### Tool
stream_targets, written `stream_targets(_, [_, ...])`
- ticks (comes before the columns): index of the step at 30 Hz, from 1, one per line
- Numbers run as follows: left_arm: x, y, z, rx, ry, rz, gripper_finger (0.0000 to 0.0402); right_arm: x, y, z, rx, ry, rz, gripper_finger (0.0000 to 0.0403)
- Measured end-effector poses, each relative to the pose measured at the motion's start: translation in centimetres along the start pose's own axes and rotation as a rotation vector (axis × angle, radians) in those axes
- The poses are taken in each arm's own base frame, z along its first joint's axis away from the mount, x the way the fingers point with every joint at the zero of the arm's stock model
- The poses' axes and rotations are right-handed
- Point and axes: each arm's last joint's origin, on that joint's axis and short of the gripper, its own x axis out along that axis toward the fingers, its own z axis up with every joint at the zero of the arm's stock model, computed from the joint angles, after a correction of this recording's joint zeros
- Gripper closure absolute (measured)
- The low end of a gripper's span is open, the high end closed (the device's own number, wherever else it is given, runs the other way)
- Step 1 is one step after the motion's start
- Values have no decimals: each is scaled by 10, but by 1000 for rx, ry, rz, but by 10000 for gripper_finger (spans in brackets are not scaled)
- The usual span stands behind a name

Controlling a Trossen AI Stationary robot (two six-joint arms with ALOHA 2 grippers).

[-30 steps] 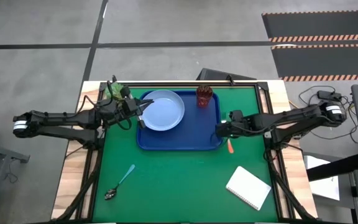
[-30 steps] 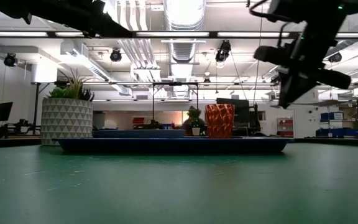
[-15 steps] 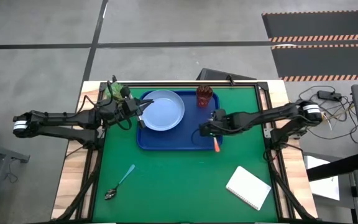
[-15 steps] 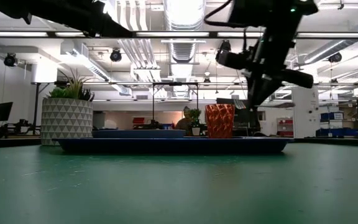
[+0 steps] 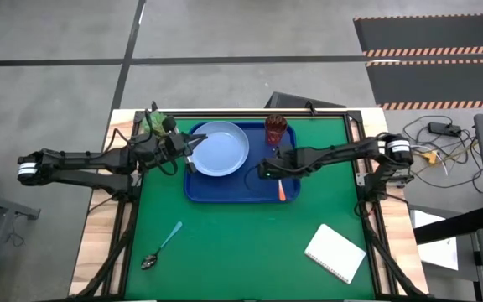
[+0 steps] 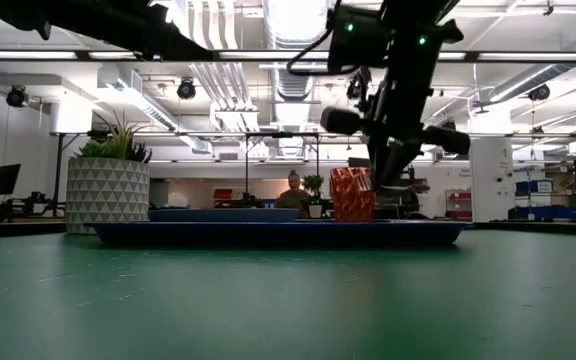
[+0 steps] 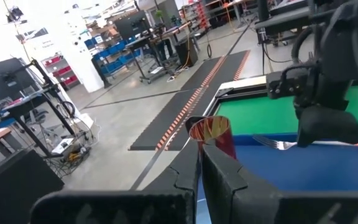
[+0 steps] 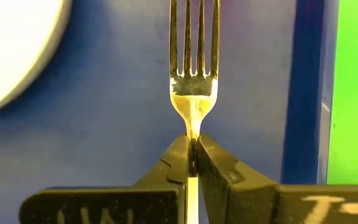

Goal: Pick and place plate/cup/fork/spoon on tray
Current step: Put the orange fork on the blue serving tray

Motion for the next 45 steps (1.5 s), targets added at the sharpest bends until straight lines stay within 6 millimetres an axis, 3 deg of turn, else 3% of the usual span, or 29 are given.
stream_targets(7, [0,-1,-1,15,4,-1,402,23,-7,14,9,75,-68,390])
stream_targets(15, [0,0,-1,39,2,-1,402,29,-15,28,-26,90,-86,390])
stream_targets(28, [0,0,-1,38,1,0,402,50,-32,21,-21,93,-104,390])
stream_targets(45, [0,0,-1,37,0,1,402,54,-35,20,2,68,-121,390])
